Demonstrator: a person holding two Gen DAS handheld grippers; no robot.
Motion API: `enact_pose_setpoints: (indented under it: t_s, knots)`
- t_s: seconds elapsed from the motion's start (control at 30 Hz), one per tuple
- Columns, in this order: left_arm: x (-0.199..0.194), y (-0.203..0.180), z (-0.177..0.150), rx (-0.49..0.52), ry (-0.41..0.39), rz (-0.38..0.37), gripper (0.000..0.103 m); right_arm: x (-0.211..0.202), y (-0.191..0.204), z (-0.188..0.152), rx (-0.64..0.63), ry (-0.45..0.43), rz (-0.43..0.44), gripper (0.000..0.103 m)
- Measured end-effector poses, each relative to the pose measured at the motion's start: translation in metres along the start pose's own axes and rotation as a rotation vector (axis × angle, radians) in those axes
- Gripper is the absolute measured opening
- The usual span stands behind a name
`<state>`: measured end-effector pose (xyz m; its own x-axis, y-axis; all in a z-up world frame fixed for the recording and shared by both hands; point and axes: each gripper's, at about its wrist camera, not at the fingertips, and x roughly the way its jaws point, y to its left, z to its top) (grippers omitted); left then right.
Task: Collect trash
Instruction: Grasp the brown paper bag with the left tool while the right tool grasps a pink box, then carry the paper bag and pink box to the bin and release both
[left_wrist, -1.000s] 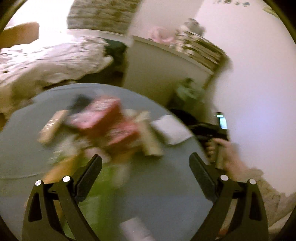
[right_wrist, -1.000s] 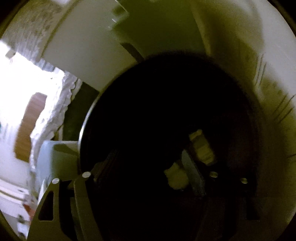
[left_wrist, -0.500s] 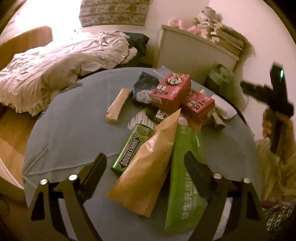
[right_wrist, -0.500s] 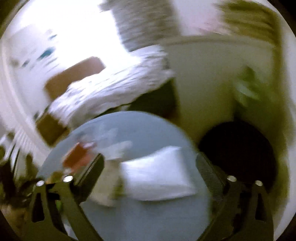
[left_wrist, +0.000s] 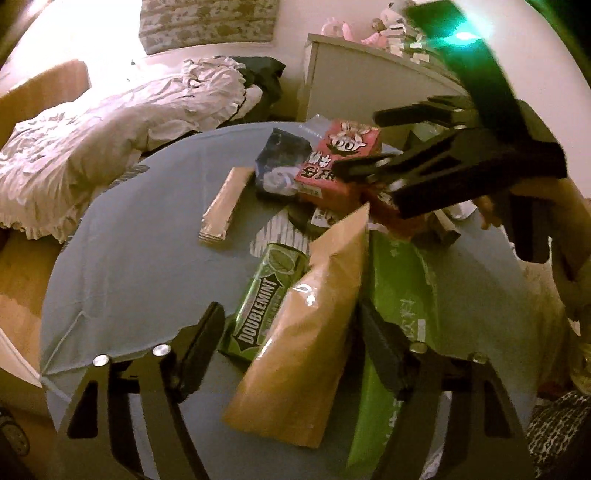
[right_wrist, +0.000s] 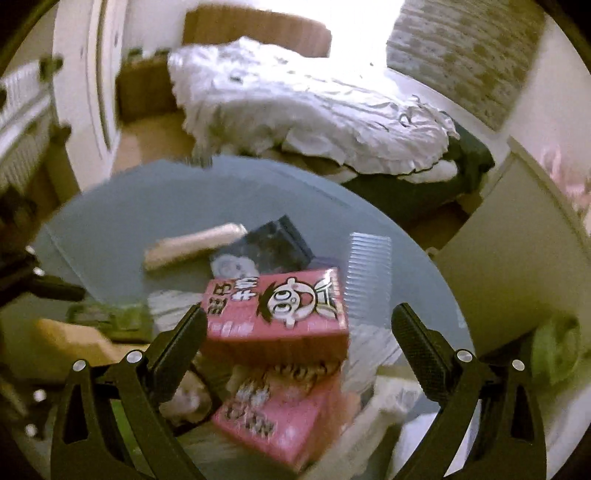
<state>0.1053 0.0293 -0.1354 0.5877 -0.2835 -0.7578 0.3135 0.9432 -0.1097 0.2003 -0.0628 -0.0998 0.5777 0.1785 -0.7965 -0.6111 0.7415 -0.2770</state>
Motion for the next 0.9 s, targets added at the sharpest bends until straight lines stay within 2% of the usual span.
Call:
enact_pose_setpoints:
  t_s: [0.07, 0.2, 0.27, 0.3, 0.33, 0.53, 0.7, 0.9]
  knots:
    - [0.000, 0.000, 0.000, -0.001, 0.000, 0.004, 0.068, 0.008, 0.002, 0.001, -0.009, 0.010, -0.014, 0.098]
    - [-0.005, -0.001, 0.000, -0.003, -0.017, 0.005, 0.059, 0.018, 0.001, -0.001, 0.025, 0.031, -0.011, 0.096]
    - [-0.008, -0.002, -0.001, -0.005, -0.037, 0.002, 0.050, 0.022, -0.005, -0.004, 0.084, 0.049, 0.052, 0.077]
    - [-0.011, -0.002, -0.001, -0.011, -0.052, -0.001, 0.043, 0.022, -0.011, -0.005, 0.122, 0.058, 0.068, 0.061]
    - [-0.013, -0.002, -0.001, -0.017, -0.058, 0.004, 0.042, 0.021, -0.014, -0.008, 0.142, 0.058, 0.075, 0.053]
    - [-0.019, 0.002, -0.002, -0.075, -0.082, -0.004, 0.039, -0.010, -0.035, -0.024, 0.246, -0.039, 0.148, 0.041]
    - [-0.037, 0.011, 0.004, -0.148, -0.150, -0.041, 0.039, -0.042, -0.054, -0.035, 0.335, -0.133, 0.245, 0.033]
    - [-0.052, 0.014, 0.014, -0.186, -0.202, -0.080, 0.039, -0.075, -0.079, -0.053, 0.461, -0.239, 0.382, 0.033]
